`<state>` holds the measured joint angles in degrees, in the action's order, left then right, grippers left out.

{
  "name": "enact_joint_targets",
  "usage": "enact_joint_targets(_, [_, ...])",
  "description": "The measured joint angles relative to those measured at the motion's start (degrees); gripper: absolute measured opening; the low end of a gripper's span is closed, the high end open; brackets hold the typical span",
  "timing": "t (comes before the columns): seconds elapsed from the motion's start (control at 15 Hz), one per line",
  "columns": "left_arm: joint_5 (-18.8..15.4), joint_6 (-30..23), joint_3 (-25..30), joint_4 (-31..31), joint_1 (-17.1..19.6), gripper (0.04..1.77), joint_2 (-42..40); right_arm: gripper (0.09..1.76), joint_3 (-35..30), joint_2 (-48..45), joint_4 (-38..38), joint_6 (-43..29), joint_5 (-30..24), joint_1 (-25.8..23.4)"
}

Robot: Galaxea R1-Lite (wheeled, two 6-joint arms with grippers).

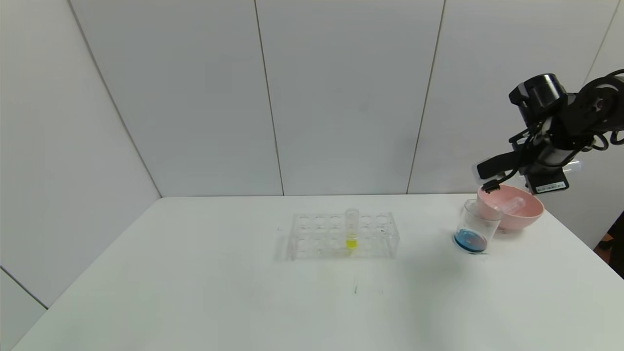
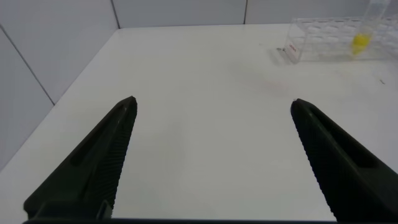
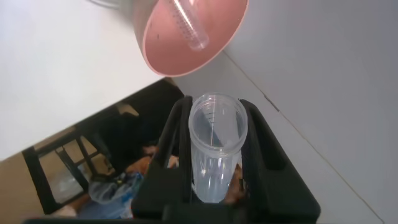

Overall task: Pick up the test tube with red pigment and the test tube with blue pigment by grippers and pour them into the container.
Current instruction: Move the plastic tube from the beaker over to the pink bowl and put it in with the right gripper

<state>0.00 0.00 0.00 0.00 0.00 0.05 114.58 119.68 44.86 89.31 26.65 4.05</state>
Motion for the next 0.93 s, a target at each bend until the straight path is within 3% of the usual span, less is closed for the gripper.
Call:
enact_joint_targets(0.4, [0.0, 0.0, 0.0, 0.0, 0.0, 1.76, 0.0, 0.52, -3.64, -3.08, 2.79, -16.04, -33.16, -9.94])
enact_joint_targets(0.6, [0.0, 0.0, 0.0, 0.02, 0.0, 1.76, 0.0, 0.52, -9.87, -6.03, 1.69, -30.68, -51.99, -14.19])
enact_joint_targets(0.73, [0.0, 0.0, 0.0, 0.02, 0.0, 1.76, 0.0, 0.52, -16.54, -9.06, -4.72, -38.64, -57.76, -16.29])
enact_joint_targets(0.93, [0.0, 0.0, 0.0, 0.0, 0.0, 1.76, 0.0, 0.52, -30.93, -13.81, -25.82, -49.1, -61.25, -17.76])
